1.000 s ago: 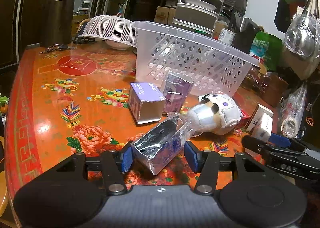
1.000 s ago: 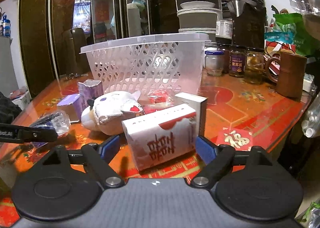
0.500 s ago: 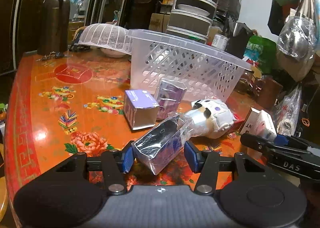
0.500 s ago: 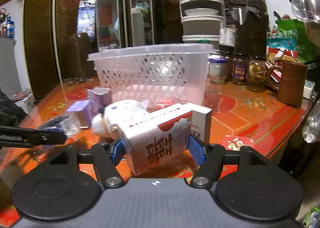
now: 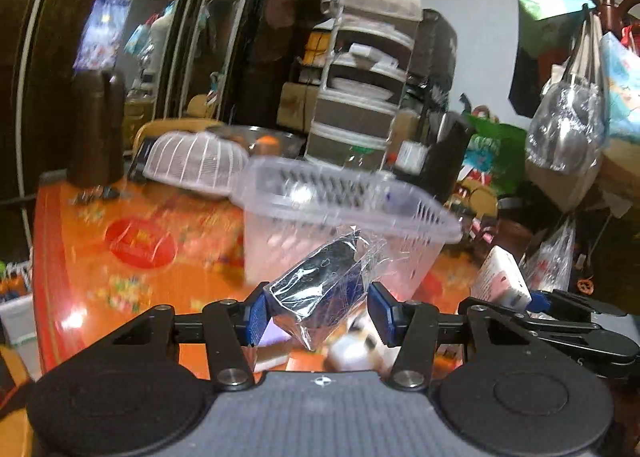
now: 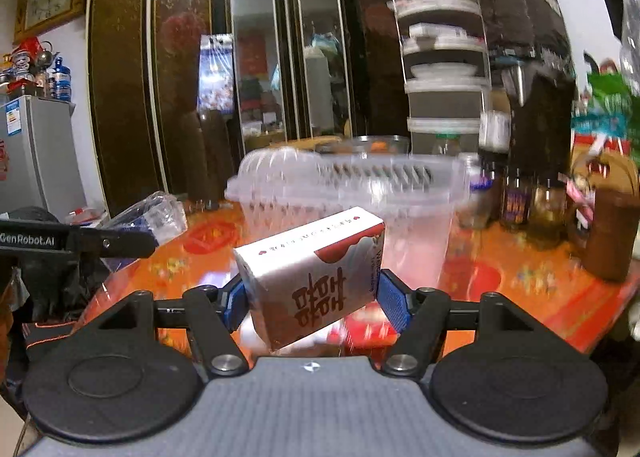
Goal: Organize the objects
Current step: 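Lift and carry both held boxes over the clear plastic basket, then open both grippers to drop the boxes into the basket, then grasp the lavender cube box with the left gripper while the right grasps the grey matchbox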
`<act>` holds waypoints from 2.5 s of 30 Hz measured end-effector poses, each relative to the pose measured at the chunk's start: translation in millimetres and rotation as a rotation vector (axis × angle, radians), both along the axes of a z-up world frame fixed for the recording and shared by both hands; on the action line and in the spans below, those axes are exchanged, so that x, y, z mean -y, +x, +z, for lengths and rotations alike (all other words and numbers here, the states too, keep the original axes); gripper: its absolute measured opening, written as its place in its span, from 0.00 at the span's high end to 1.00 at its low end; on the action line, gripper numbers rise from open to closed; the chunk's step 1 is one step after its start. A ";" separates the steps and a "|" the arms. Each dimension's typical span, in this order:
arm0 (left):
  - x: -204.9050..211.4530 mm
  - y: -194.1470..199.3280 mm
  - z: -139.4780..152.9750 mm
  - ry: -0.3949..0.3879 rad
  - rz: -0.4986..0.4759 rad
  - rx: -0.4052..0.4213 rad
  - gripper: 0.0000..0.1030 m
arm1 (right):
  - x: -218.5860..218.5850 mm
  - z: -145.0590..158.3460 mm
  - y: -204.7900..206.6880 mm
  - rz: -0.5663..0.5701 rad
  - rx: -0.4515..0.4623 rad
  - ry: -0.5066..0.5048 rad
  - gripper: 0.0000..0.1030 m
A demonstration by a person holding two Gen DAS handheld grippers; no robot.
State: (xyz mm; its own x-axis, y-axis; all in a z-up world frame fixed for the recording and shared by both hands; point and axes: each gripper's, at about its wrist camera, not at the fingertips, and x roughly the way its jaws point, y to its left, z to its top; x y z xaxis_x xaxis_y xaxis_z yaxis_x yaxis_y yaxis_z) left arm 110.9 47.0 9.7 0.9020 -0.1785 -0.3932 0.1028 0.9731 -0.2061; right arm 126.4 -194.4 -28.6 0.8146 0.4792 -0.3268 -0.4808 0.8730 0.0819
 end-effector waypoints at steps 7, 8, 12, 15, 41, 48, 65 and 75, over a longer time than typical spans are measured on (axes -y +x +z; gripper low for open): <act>8.9 48.5 36.8 -0.028 -0.026 0.022 0.46 | 0.1 36.2 38.1 -0.027 0.025 -0.020 0.33; 10.1 56.9 40.3 -0.033 -0.021 0.024 0.46 | -1.3 39.1 43.5 -0.035 0.023 -0.021 0.33; 16.8 87.7 50.7 -0.011 -0.010 0.019 0.46 | -5.4 49.7 71.8 -0.052 0.005 -0.017 0.33; 20.8 103.5 55.3 0.014 0.001 0.022 0.46 | -6.3 53.4 88.9 -0.066 -0.004 -0.014 0.33; 21.6 248.7 5.6 0.039 0.038 -0.242 0.46 | -36.8 24.3 220.4 -0.091 -0.200 -0.148 0.32; 21.0 248.8 -0.7 0.025 0.035 -0.244 0.32 | -38.9 24.0 218.8 -0.084 -0.187 -0.148 0.22; -7.1 111.4 9.3 -0.004 0.057 0.016 0.00 | 9.0 34.6 112.9 -0.098 0.000 -0.056 0.00; -18.1 61.2 -66.7 0.029 0.107 -0.138 0.06 | 52.9 -47.7 38.8 -0.159 -0.072 0.027 0.10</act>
State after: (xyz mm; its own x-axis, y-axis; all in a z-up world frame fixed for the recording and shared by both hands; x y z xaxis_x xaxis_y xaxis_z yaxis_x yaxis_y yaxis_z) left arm 172.0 65.1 -57.0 0.8525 -0.0711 -0.5178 -0.0292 0.9827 -0.1830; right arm 165.2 -247.3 -76.3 0.8560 0.3551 -0.3758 -0.3284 0.9348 0.1351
